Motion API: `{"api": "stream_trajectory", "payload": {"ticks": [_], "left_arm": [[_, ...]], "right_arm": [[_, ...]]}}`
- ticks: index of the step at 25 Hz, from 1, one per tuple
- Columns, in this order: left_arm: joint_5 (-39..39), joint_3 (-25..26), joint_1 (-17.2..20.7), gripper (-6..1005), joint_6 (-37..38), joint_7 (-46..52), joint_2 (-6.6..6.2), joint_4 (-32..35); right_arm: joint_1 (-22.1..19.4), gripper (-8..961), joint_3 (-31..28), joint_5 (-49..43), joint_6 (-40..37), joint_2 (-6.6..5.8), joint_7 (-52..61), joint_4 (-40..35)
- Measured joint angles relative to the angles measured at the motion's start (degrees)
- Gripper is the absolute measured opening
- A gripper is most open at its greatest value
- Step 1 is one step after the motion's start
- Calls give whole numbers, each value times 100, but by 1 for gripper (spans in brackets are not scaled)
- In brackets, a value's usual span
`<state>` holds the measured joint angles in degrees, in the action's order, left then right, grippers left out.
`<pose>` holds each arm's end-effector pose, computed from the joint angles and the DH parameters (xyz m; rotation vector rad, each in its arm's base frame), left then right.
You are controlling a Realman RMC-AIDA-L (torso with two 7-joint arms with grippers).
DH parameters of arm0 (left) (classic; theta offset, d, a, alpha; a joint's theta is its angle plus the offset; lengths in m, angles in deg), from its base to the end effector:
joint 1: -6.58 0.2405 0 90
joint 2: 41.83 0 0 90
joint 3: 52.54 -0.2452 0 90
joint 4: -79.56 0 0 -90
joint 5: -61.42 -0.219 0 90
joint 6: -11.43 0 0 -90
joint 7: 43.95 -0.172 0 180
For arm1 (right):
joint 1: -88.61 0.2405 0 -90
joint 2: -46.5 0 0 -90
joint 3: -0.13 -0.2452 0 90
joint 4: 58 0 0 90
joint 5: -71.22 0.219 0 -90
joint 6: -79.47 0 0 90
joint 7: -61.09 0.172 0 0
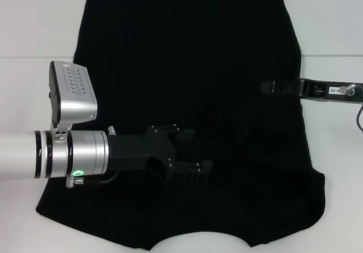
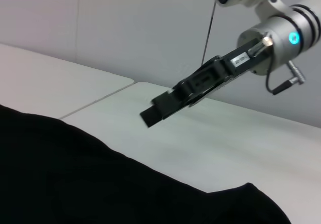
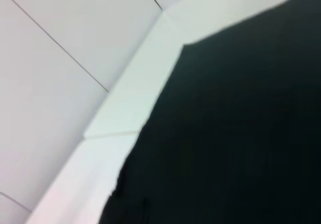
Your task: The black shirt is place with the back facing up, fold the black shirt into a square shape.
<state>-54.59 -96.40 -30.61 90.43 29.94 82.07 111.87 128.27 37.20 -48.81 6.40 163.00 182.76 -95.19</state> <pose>-0.2091 0.3586 -0.0812 -2.8029 -0.4856 -0.6278 0.2381 0.4211 0.0057 -2.3017 1.4289 0.6751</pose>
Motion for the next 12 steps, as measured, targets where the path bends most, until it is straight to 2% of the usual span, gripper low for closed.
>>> {"api": "stream_trajectory", "payload": {"ticks": [4, 5, 8, 12], "left_arm": [[-15, 1, 80, 873, 75, 406, -52, 210], [-33, 15, 218, 873, 245, 726, -111, 431], [-32, 98, 391, 874, 442, 927, -144, 660], [-58, 641, 806, 874, 785, 1113, -164, 1066]], "right_arm": [[-236, 618, -7, 481, -251, -5, -427, 66], [-316, 666, -7, 588, -334, 9, -558, 80], [-537, 809, -7, 824, -498, 75, -856, 97], [-768, 815, -7, 1173, -655, 139, -1160, 192]]}}
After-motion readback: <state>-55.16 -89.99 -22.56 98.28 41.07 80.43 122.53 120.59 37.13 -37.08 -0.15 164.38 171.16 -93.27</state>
